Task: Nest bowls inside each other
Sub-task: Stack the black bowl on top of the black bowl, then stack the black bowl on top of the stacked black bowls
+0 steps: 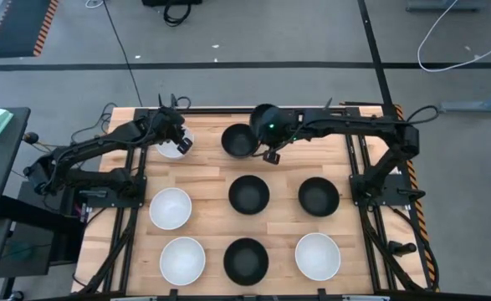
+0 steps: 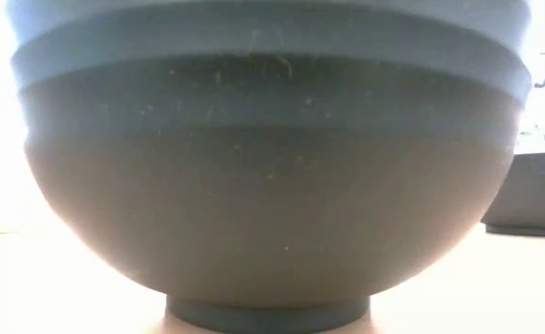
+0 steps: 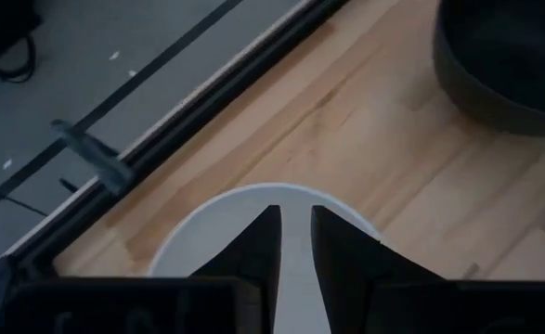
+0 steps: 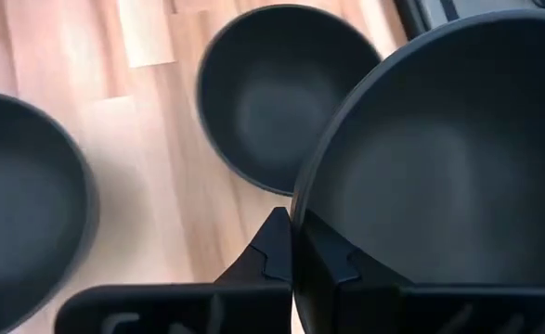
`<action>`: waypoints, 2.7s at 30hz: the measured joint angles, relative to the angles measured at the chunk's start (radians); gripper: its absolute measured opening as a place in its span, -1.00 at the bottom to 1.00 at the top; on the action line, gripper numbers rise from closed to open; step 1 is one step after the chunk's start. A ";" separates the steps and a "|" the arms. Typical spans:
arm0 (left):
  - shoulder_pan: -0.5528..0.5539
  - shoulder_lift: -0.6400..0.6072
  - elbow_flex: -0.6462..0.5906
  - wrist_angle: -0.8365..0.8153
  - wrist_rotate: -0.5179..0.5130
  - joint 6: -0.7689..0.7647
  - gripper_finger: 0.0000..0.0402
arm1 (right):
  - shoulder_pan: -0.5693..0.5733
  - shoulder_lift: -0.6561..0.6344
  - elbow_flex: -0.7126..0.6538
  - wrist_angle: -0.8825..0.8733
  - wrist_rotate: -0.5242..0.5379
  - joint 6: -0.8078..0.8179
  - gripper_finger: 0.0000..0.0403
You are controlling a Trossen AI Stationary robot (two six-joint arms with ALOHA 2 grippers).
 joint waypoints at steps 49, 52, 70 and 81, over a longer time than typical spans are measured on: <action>0.068 -0.111 0.000 -0.010 0.069 -0.053 -0.72 | 0.003 0.339 0.289 -0.138 -0.122 -0.047 -0.97; 0.068 -0.111 0.000 -0.010 0.069 -0.054 -0.70 | 0.003 0.341 0.289 -0.191 -0.112 -0.044 -0.97; 0.068 -0.111 0.000 -0.017 0.071 -0.056 -0.70 | 0.006 0.355 0.289 -0.222 -0.115 0.031 -0.64; 0.068 -0.111 0.000 -0.027 0.071 -0.056 -0.75 | -0.004 0.331 0.287 -0.257 -0.043 0.050 -0.41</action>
